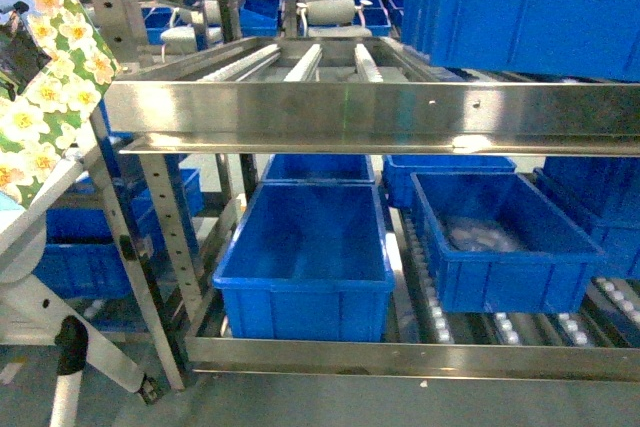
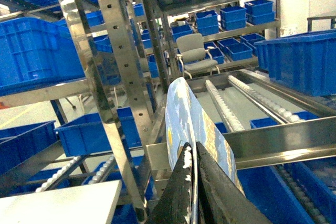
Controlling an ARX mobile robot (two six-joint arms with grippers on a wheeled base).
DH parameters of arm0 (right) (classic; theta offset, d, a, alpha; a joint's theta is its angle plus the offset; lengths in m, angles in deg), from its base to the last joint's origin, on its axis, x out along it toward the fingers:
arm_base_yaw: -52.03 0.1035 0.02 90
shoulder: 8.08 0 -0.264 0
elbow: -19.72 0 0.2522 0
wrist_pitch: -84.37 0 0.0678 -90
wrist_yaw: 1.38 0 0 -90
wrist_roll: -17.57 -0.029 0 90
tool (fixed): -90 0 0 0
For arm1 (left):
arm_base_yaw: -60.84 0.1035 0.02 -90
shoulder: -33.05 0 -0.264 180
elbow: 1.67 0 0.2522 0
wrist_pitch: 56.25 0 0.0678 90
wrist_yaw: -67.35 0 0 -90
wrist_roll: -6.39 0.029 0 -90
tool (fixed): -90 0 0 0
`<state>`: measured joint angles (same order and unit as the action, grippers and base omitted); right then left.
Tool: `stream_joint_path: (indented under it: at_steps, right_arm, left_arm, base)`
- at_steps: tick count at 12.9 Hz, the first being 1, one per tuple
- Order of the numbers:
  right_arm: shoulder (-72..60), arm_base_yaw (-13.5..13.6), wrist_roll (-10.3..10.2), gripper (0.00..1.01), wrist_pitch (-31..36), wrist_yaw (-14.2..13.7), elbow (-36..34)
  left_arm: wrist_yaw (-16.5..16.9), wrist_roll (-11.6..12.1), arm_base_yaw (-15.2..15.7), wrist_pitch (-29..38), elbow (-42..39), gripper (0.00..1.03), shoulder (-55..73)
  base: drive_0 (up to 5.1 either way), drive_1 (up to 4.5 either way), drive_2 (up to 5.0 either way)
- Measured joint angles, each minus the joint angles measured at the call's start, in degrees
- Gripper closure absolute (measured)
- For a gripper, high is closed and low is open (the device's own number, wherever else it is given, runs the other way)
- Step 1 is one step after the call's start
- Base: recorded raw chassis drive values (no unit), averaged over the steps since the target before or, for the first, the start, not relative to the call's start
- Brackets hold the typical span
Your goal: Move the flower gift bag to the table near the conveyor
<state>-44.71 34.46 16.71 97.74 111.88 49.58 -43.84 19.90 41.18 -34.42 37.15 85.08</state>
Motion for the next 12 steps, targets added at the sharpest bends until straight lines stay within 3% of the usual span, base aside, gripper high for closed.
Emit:
stream_joint_path:
  at_steps: [12]
  right_arm:
    - [0.0, 0.0, 0.0, 0.99, 0.1, 0.0, 0.0]
  left_arm:
    - [0.0, 0.0, 0.0, 0.0, 0.0, 1.01, 0.0]
  base:
    - [-5.0, 2.44, 2.4]
